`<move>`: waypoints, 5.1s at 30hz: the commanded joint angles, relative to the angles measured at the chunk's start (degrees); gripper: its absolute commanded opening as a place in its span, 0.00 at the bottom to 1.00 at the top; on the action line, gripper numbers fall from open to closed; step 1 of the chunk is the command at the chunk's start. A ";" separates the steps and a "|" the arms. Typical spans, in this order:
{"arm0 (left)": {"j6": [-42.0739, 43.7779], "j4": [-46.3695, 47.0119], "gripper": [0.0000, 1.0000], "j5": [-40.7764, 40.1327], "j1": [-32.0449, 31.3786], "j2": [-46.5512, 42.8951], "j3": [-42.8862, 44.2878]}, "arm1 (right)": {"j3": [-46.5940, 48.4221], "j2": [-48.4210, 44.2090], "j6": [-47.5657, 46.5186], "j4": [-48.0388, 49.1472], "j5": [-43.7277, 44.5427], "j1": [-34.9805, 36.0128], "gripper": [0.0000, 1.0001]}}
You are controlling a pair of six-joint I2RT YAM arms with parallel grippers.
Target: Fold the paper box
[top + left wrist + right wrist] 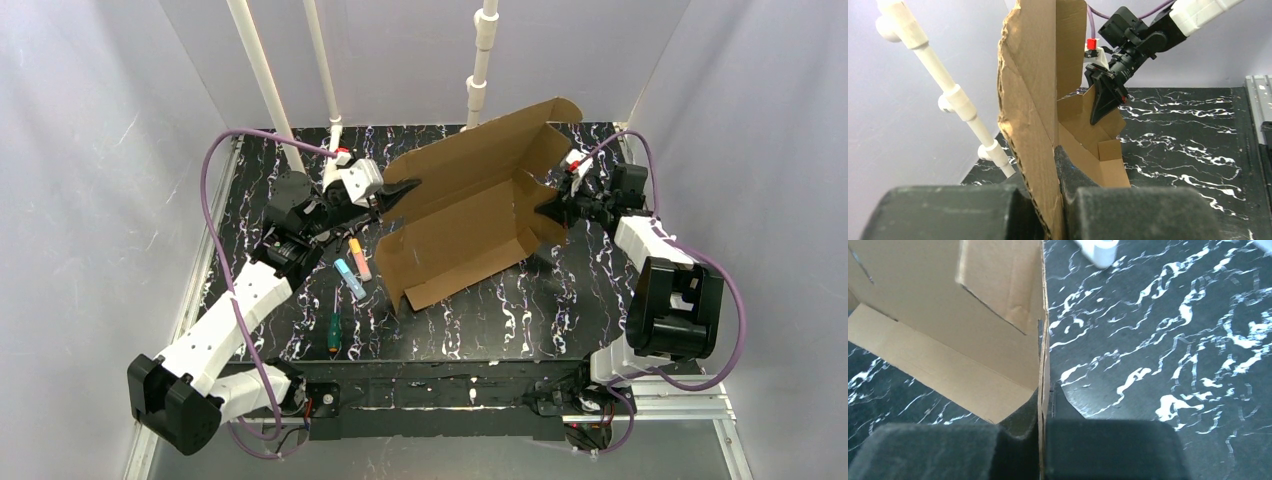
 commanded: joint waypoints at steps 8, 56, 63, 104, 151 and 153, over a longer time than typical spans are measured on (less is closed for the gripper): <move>3.89 2.01 0.00 0.79 -0.04 5.76 8.10 | -3.98 -2.28 16.68 31.50 17.27 4.10 0.01; 2.78 -1.51 0.00 -0.95 -0.78 -1.69 -8.21 | -21.65 -2.62 21.84 53.26 8.76 3.56 0.02; -0.77 -1.34 0.00 -7.08 -0.78 -3.24 -7.92 | -20.88 -2.18 20.44 49.64 6.88 3.54 0.01; -9.47 0.69 0.00 -13.31 -0.78 -0.71 -5.03 | -23.36 -10.01 4.01 41.66 14.48 9.70 0.01; -13.64 -4.16 0.00 -4.98 -0.54 -0.07 -1.20 | -20.14 -12.23 -9.97 28.68 20.25 15.41 0.01; -12.01 -5.61 0.00 -2.44 -0.54 0.42 0.61 | -18.85 -12.04 -10.23 27.33 20.28 16.18 0.01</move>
